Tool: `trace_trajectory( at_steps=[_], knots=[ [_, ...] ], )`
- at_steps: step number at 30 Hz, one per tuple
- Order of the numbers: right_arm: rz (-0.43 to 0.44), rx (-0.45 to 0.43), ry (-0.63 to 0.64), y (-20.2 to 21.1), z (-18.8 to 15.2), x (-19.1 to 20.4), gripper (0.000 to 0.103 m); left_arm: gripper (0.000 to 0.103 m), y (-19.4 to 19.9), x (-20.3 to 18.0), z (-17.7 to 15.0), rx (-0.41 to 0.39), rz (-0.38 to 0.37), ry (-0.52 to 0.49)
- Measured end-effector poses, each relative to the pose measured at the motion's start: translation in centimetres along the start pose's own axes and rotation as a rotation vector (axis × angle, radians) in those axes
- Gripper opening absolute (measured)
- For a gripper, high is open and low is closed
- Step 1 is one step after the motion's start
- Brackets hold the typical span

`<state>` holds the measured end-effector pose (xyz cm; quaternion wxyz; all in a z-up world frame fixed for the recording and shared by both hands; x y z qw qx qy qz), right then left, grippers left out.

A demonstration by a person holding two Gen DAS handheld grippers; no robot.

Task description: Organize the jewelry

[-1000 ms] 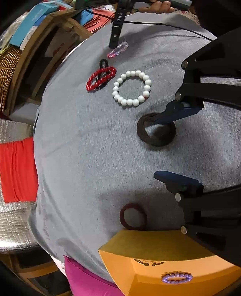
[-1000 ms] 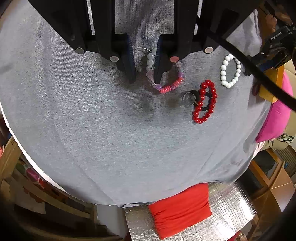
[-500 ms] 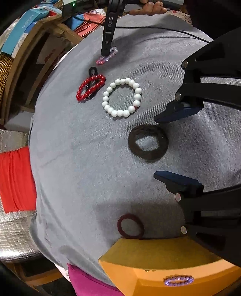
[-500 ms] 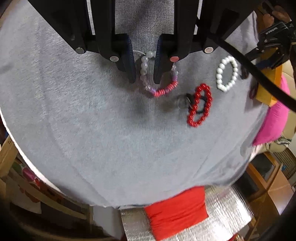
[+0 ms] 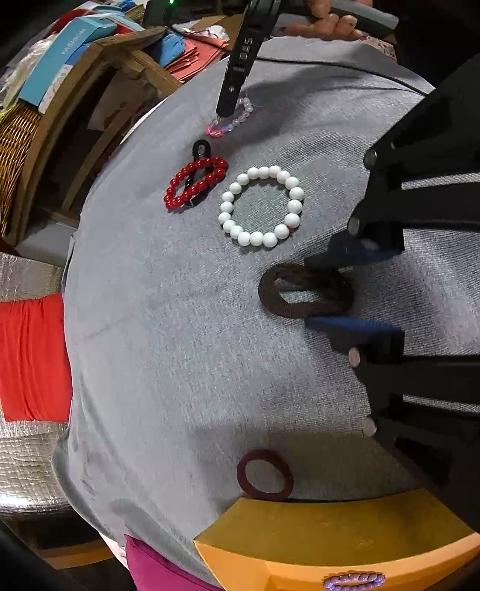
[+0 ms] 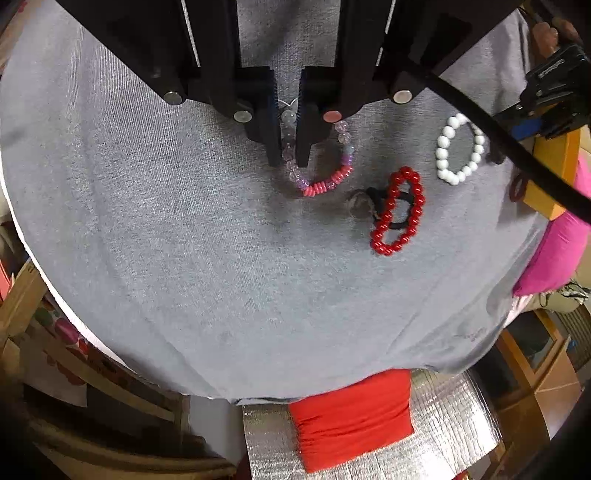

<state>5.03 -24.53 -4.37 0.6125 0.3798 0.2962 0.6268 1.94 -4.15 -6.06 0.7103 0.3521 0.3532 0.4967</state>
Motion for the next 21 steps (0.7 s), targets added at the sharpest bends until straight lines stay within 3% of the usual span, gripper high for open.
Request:
trace_trajectory(
  at_steps=[3,12,21],
  knots=[
    [0.034,-0.027,-0.017,1.2,0.4,0.3,0.009,0.014,0.2,0.3,0.3,-0.016,-0.005,0.016],
    [0.173,-0.051,-0.088,3.2,1.0,1.8,0.009,0.013,2.7,0.6,1.1,-0.094,-0.001,0.041],
    [0.273,-0.087,-0.119,5.5,1.5,4.3,0.009,0.013,8.4,0.7,1.6,-0.215,-0.017,0.067]
  ],
)
Point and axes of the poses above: each gripper's, at about its wrist camera, not at the fingertips, and y roughly against the way its jaws point, x to its left, z to its top, the point moved 10 cm from there along -y, roughly the way its jaws point, and after that the axes turned 2 degrees about y, right-handed, at the moved point
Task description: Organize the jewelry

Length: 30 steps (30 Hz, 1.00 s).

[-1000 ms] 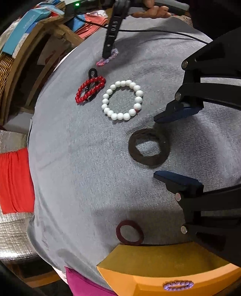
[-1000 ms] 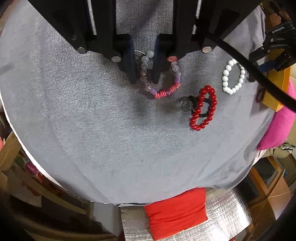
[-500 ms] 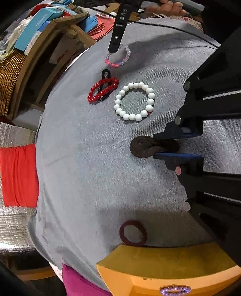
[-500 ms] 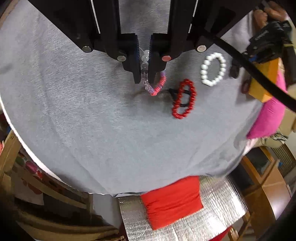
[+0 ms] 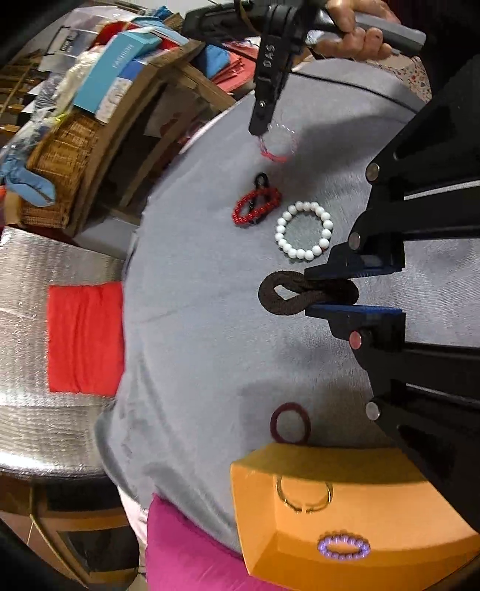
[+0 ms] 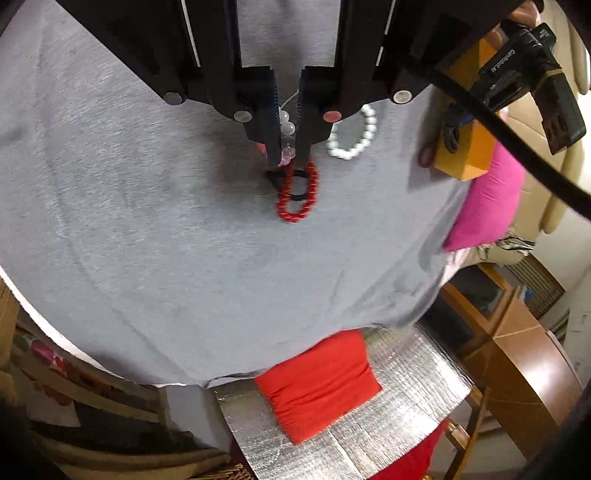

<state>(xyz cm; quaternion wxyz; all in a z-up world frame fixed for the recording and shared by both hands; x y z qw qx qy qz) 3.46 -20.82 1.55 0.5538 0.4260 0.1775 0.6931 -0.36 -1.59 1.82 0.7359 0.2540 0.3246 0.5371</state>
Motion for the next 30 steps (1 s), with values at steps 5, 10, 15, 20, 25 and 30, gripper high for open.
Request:
trace_trajectory(
  at_steps=[5,10,15,20,25,30],
  knots=[
    [0.095,-0.022,0.027,0.6,0.0,3.9,0.009,0.013,3.5,1.0,0.3,-0.054,-0.005,0.021],
    [0.176,-0.04,0.069,1.0,-0.4,8.6,0.009,0.013,7.2,4.2,0.3,-0.105,0.027,0.066],
    [0.257,-0.033,0.085,0.4,-0.8,13.3,0.009,0.013,9.4,8.7,-0.3,-0.126,0.093,0.12],
    [0.324,-0.005,0.14,-1.3,-1.5,19.6,0.009,0.013,9.8,13.5,-1.8,-0.098,0.165,0.193],
    [0.412,0.042,0.166,-3.0,-2.7,25.1,0.009,0.013,8.7,16.9,-4.1,-0.035,0.196,0.255],
    [0.464,0.089,0.207,-5.0,-4.5,29.9,0.009,0.013,7.3,19.0,-5.8,0.029,0.225,0.292]
  ],
)
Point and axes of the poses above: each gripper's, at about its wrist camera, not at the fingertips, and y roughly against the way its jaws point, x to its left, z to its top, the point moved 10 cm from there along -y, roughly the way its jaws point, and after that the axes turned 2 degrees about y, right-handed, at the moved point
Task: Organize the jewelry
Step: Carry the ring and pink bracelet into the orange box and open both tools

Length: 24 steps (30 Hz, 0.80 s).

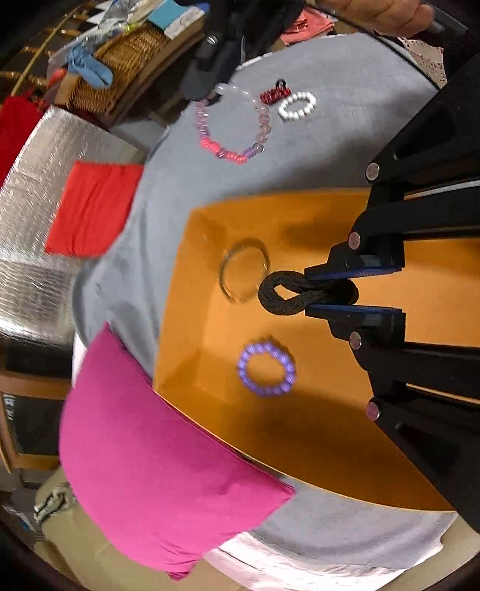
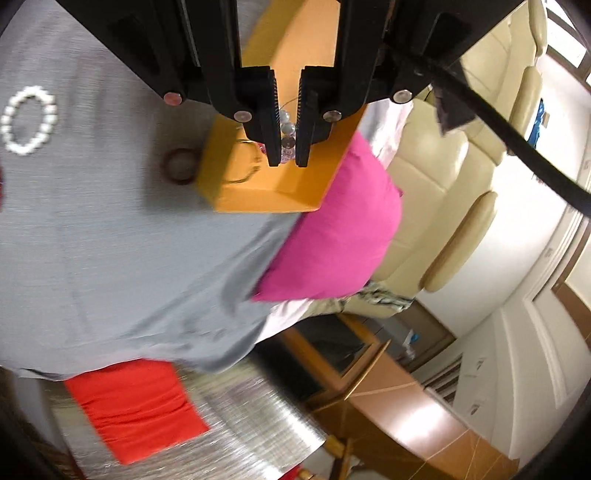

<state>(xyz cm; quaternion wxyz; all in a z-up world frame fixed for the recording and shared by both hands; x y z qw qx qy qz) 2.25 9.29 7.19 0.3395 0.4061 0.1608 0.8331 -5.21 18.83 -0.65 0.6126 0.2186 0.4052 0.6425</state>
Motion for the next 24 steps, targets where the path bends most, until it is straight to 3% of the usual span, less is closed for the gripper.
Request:
trace_trajectory(
  at_steps=[4,10,18,21,24],
  knots=[
    [0.006,0.041,0.032,-3.1,-1.1,1.4,0.009,0.013,-1.0,1.6,-0.6,0.034,0.025,0.037],
    [-0.03,0.126,0.052,-6.7,-3.7,0.4,0.009,0.013,-2.5,2.5,-1.2,0.075,0.062,0.048],
    [-0.059,0.167,0.039,-8.1,-4.5,-1.0,0.012,0.014,-4.2,2.0,-1.8,0.126,0.058,0.049],
    [-0.06,0.176,0.016,-8.1,-4.5,-1.4,0.012,0.025,-4.7,1.8,-1.5,0.13,0.064,0.045],
    [-0.063,0.162,0.006,-7.5,-4.1,-1.9,0.012,0.029,-4.7,1.9,-1.3,0.127,0.087,0.04]
  ],
)
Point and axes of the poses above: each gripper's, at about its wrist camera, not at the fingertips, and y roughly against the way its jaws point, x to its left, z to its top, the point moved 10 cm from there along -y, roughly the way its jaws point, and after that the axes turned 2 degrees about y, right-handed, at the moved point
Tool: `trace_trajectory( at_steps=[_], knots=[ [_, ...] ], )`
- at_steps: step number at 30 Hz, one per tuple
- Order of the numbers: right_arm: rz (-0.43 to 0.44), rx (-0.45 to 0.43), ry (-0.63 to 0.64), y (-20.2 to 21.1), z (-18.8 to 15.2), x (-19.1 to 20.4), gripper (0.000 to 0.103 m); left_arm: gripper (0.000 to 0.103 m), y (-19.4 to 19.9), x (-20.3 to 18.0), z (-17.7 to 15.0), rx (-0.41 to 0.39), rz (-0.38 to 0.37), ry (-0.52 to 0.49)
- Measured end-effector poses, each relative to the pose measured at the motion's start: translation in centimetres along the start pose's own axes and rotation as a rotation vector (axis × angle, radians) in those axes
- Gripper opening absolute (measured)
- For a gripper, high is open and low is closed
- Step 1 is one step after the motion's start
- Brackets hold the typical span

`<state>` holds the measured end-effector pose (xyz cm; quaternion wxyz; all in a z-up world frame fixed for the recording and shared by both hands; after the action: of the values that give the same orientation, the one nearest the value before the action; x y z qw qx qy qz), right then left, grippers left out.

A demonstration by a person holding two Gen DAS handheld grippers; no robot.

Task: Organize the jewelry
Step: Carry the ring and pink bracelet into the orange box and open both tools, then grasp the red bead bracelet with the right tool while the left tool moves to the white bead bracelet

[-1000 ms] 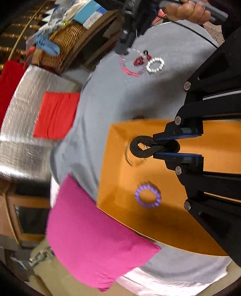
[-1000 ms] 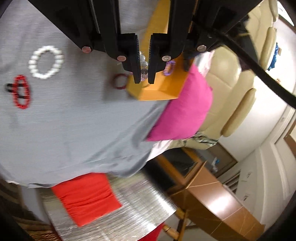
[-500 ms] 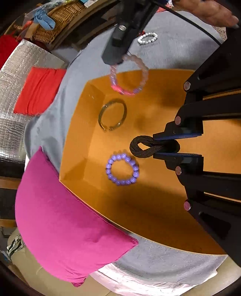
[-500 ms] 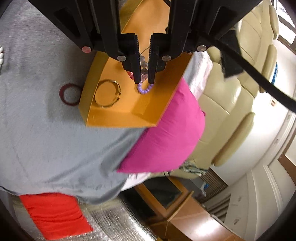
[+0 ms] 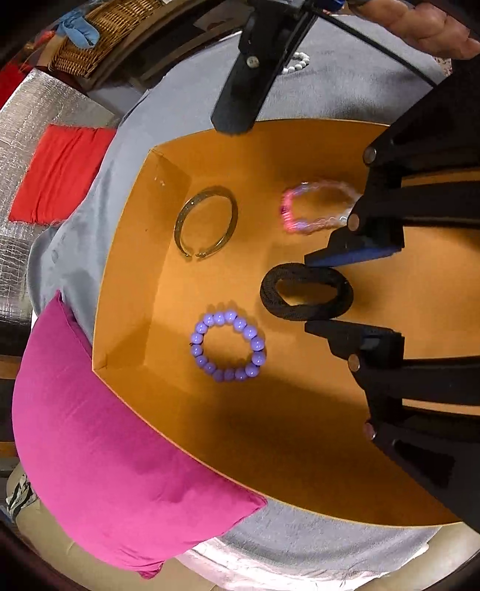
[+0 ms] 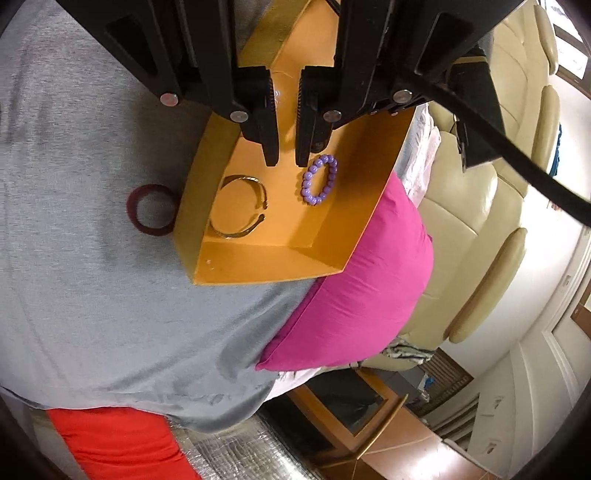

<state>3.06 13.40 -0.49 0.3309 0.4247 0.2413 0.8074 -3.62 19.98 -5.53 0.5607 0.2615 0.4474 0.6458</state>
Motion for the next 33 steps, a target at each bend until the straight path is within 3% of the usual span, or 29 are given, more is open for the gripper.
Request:
trace_trajectory(
  at_steps=[4,8,11,16,18,22,26,33],
  knots=[
    [-0.008,-0.031,-0.003,1.6,0.8,-1.1,0.012,0.032,1.0,0.1,0.8,-0.039,0.018,0.025],
    [-0.037,-0.08,-0.039,4.6,1.9,-3.3,0.012,0.042,2.2,-0.4,1.6,-0.092,0.056,0.021],
    [-0.086,-0.143,-0.071,8.0,2.7,-5.8,0.013,0.056,2.8,-1.3,2.4,-0.138,0.07,0.005],
    [-0.187,-0.209,-0.121,13.5,2.8,-10.1,0.018,0.056,5.1,-2.4,4.2,-0.258,0.11,0.032],
    [-0.225,-0.24,-0.147,16.3,2.3,-12.3,0.02,0.063,6.6,-3.7,4.7,-0.32,0.101,0.028],
    [-0.32,-0.293,-0.214,21.3,0.8,-16.9,0.037,0.073,9.6,-8.5,5.1,-0.442,0.053,-0.04],
    [-0.377,-0.291,-0.271,23.6,-0.6,-20.8,0.038,0.074,9.3,-13.2,4.5,-0.435,-0.019,-0.12],
    [-0.407,-0.19,-0.247,22.8,-1.6,-23.1,0.038,0.074,4.9,-18.8,2.3,-0.306,-0.032,-0.246]
  ],
)
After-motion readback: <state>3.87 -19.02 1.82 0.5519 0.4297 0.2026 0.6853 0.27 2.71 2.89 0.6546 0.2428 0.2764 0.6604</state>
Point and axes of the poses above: each gripper's, at about its wrist camera, not at the fingertips, and y roughly against the way its jaws point, x to its left, z to its top, the point moved 10 cm from there along -y, roughly the way its jaws point, and after that the axes turned 2 degrees about y, right-handed, at the moved point
